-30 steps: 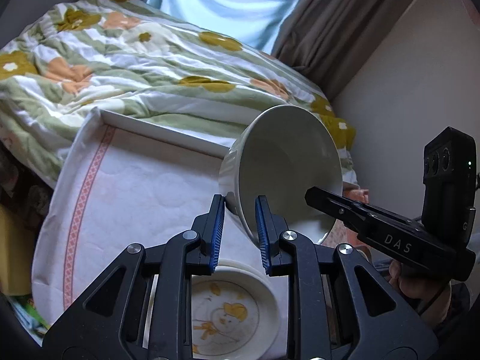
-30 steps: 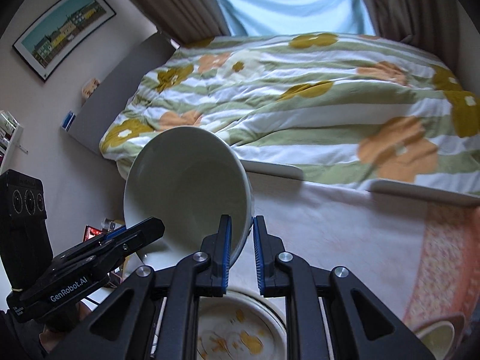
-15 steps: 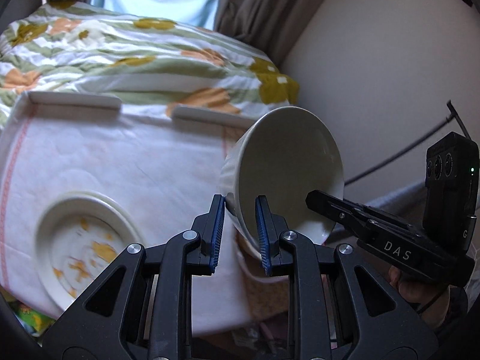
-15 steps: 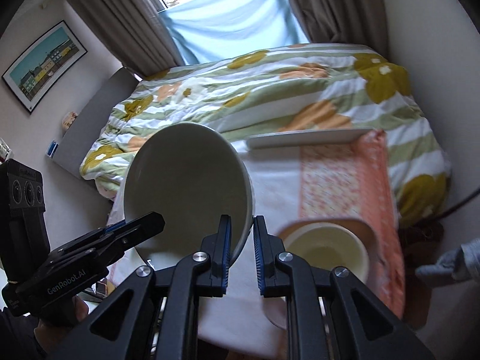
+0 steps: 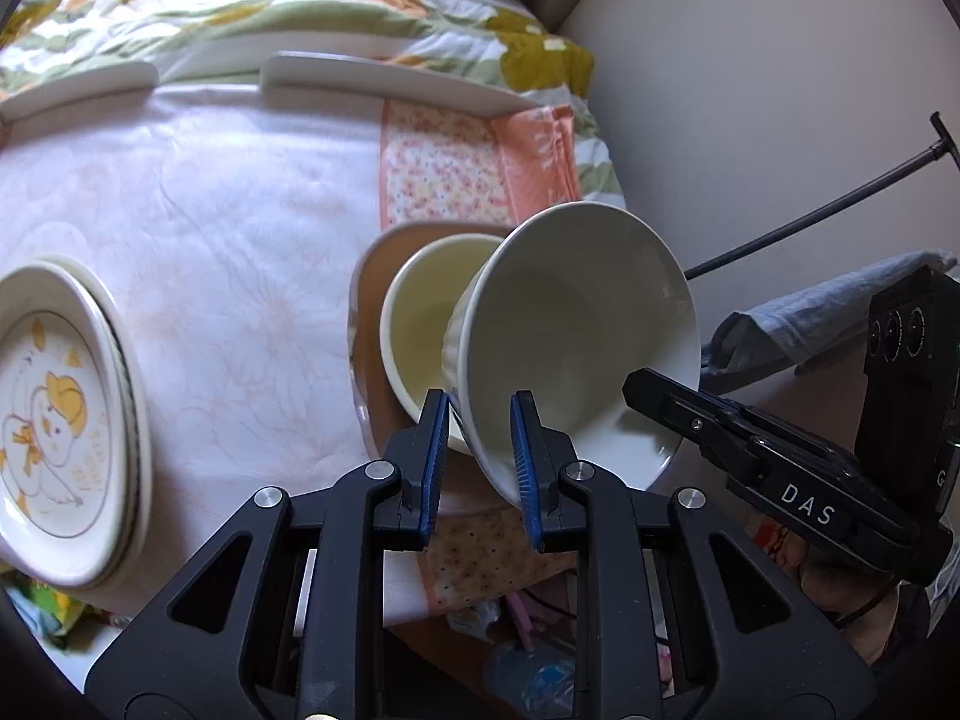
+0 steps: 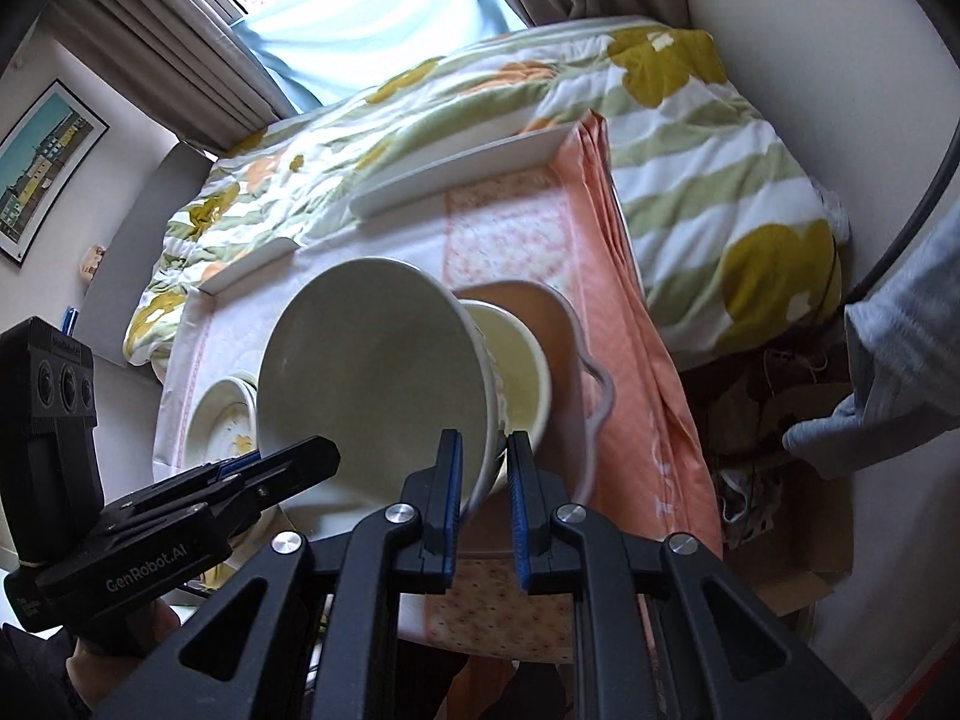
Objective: Organize plates and bowls
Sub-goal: 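Carry the white bowl with both grippers and lower it into the cream bowl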
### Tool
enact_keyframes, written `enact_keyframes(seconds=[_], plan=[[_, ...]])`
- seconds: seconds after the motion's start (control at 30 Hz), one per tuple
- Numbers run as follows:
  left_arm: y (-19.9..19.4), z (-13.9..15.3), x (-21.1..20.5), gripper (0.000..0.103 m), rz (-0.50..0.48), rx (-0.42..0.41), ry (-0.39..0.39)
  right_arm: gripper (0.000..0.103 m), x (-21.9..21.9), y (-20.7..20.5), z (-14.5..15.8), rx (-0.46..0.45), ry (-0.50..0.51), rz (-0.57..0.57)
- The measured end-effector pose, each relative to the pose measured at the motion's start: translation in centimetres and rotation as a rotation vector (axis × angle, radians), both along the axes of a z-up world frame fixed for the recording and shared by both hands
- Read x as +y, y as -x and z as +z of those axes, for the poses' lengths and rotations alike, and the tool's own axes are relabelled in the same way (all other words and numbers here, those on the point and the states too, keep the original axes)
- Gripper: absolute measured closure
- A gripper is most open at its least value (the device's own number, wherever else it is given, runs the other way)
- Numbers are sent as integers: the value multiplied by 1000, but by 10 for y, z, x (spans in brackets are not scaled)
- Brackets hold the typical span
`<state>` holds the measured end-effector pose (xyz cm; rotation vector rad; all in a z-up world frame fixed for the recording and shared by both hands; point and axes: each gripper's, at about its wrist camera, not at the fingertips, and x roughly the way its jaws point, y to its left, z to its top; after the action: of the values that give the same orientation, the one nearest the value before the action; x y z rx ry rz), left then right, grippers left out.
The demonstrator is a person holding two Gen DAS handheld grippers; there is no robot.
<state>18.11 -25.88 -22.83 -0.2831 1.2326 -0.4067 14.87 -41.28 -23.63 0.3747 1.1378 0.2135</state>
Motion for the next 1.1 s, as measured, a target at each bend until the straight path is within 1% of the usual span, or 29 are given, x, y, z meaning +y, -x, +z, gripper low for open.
enact_keyframes(seconds=[0.13, 0.33, 0.47, 0.57, 0.63, 0.8, 1.1], plan=[[-10, -5, -1, 84, 3, 4, -18, 89, -4, -1, -4, -2, -5, 5], [-20, -15, -5, 84, 3, 43, -40, 89, -1, -7, -6, 1, 19, 31], [-26, -21, -6, 84, -12, 68, -70, 89, 4, -10, -8, 9, 49, 53], [-30, -24, -6, 84, -23, 81, -78, 89, 7, -13, -11, 21, 67, 63], [-32, -25, -7, 84, -31, 81, -84, 89, 8, -14, -13, 30, 78, 67], [-39, -25, -13, 84, -54, 69, -126, 88, 9, -18, -20, 68, 87, 69], [-49, -26, -18, 84, -91, 69, -157, 88, 9, -22, -25, 104, 87, 50]])
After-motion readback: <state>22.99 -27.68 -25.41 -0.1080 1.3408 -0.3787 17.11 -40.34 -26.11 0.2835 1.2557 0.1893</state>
